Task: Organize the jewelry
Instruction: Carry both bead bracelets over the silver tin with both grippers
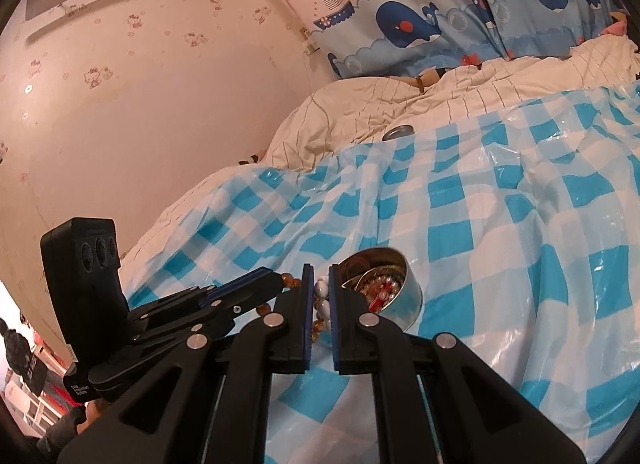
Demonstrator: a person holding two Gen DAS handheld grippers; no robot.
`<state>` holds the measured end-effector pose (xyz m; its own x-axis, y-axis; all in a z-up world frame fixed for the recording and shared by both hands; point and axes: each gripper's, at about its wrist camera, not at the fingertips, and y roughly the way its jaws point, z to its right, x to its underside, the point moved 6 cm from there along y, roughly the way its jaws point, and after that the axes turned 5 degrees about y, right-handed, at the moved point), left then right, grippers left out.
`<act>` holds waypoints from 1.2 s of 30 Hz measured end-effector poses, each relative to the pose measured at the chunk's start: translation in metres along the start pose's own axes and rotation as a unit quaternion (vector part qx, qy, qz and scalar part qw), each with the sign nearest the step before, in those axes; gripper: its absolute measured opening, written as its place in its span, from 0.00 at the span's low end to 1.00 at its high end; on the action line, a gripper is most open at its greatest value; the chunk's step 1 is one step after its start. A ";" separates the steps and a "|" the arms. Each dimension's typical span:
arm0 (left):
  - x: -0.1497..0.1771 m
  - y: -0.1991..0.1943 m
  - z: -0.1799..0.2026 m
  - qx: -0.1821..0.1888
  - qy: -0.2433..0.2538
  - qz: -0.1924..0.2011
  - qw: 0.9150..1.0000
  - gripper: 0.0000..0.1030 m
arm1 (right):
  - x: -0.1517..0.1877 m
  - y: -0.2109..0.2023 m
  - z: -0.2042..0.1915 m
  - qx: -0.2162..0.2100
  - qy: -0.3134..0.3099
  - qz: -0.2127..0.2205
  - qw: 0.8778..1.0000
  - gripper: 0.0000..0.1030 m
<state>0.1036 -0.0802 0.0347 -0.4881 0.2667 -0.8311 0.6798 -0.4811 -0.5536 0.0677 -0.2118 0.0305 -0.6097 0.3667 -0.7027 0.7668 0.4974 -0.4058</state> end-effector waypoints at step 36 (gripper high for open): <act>0.022 0.034 -0.057 -0.051 -0.081 -0.063 0.993 0.45 | -0.002 0.066 0.029 0.089 0.002 -0.058 0.994 0.36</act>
<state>0.1468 -0.0433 -0.0050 -0.6483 0.1776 -0.7403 0.6557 -0.3639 -0.6615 0.1259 -0.2026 -0.0122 -0.6972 0.3174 -0.6427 0.7138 0.3895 -0.5820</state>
